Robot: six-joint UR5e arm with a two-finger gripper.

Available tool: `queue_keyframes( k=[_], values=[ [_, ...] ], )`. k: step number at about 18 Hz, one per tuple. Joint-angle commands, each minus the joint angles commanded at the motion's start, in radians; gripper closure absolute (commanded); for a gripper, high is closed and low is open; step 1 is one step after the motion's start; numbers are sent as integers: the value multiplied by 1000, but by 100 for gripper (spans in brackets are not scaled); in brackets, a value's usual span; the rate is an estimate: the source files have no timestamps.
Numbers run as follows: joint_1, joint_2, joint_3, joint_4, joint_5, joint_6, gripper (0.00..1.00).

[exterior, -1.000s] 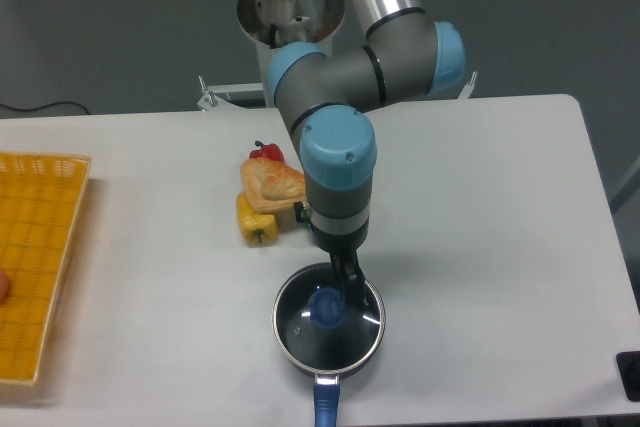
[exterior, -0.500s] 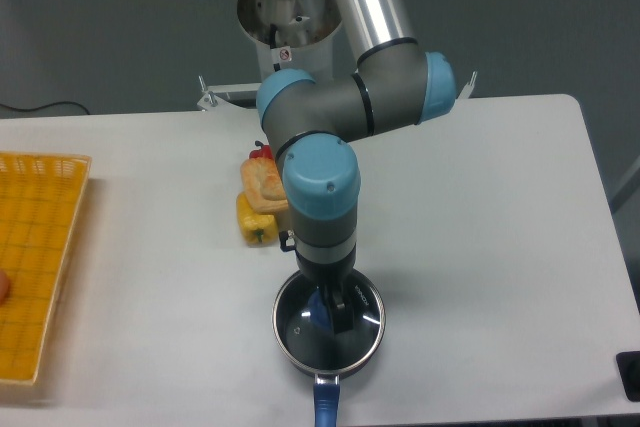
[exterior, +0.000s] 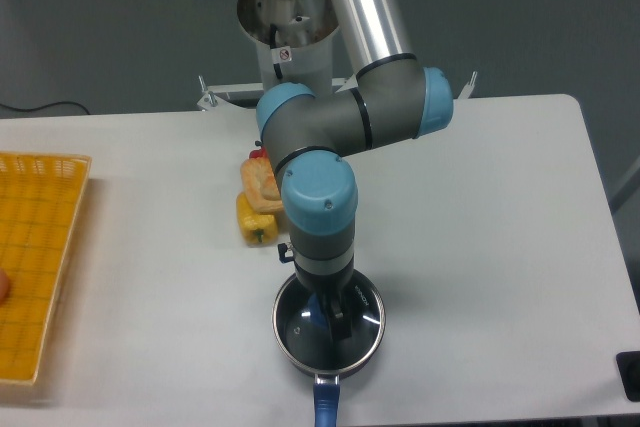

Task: Open the lid
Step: 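Lower the gripper onto the blue knob of the glass lid, then close the gripper around the blue lid knob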

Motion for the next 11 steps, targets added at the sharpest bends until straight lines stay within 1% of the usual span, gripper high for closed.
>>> queue_keyframes(
  k=[11],
  values=[
    [0, -21, 3, -2, 0, -3, 0]
  ],
)
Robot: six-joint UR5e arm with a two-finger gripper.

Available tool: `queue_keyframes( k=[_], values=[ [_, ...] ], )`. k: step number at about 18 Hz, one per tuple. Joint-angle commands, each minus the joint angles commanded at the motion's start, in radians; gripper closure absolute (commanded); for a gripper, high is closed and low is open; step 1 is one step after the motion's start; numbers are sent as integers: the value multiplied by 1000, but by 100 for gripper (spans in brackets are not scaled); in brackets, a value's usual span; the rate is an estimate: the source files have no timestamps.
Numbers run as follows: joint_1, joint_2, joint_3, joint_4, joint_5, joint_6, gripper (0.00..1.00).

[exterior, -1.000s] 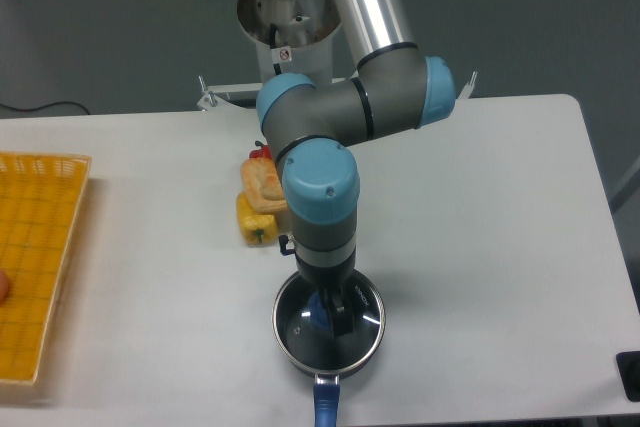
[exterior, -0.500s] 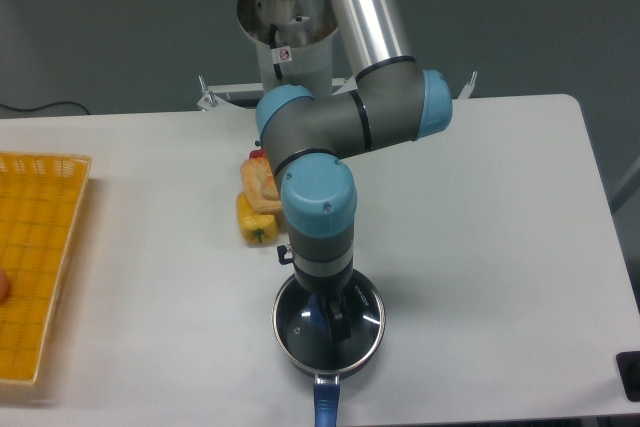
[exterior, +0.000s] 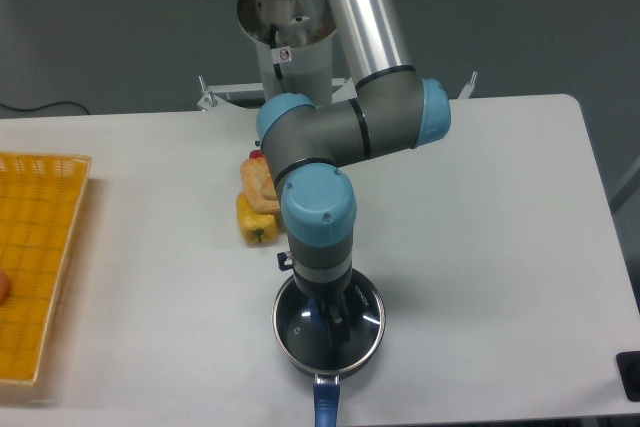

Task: Open the lid
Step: 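Close the gripper around the blue lid knob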

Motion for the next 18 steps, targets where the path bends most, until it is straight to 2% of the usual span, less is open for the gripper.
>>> queue_keyframes(
  k=[14, 18],
  values=[
    [3, -6, -2, -5, 3, 0, 0],
    [3, -8, -6, -5, -3, -15, 4]
  ],
)
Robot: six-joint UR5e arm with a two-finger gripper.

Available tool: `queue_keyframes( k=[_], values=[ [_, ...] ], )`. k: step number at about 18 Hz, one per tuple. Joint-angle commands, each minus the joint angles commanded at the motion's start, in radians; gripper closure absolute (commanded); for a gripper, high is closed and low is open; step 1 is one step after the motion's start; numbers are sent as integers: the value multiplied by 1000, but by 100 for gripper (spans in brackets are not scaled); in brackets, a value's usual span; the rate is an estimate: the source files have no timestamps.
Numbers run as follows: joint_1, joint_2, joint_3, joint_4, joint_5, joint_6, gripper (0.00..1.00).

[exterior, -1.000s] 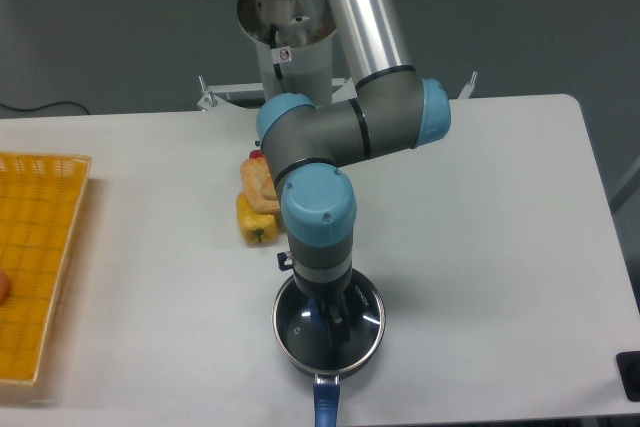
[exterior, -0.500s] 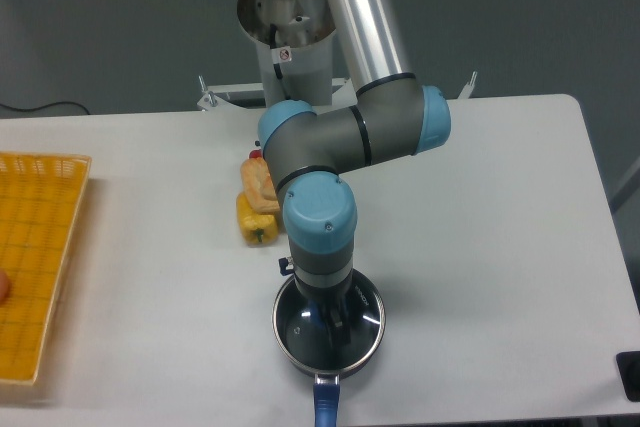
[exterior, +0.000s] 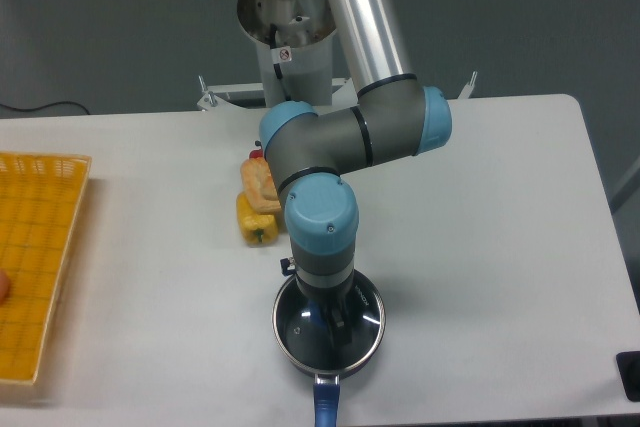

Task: Open the lid
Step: 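Close the gripper around the blue lid knob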

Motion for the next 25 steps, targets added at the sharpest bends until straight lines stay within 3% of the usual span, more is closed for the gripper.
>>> queue_keyframes(
  k=[21, 25],
  values=[
    [3, 11, 0, -25, -2, -52, 38],
    [3, 12, 0, -25, -2, -72, 39]
  ],
)
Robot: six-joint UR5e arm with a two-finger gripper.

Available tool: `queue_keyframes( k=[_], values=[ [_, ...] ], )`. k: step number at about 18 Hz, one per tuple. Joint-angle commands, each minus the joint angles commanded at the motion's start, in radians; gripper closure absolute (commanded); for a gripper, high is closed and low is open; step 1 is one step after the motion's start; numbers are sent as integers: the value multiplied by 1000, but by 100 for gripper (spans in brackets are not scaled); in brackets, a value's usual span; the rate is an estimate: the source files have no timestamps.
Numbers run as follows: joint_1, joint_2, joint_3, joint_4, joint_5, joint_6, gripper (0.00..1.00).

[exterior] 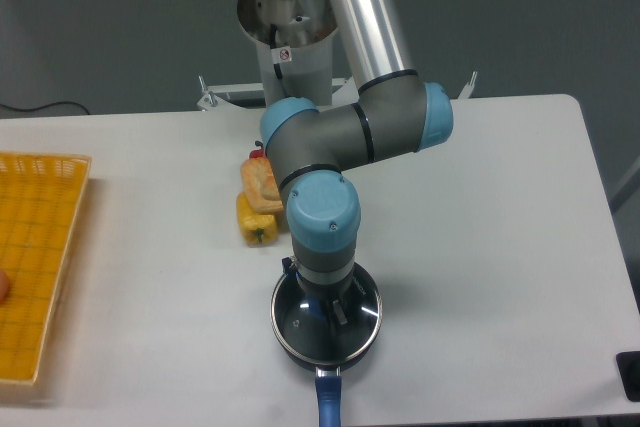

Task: Open the lid
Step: 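Close the gripper around the blue lid knob, then lift the glass lid up off the saucepan and move it aside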

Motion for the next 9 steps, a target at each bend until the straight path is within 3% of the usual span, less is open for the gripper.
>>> queue_keyframes(
  k=[9],
  values=[
    [3, 20, 8, -20, -11, -22, 40]
  ],
)
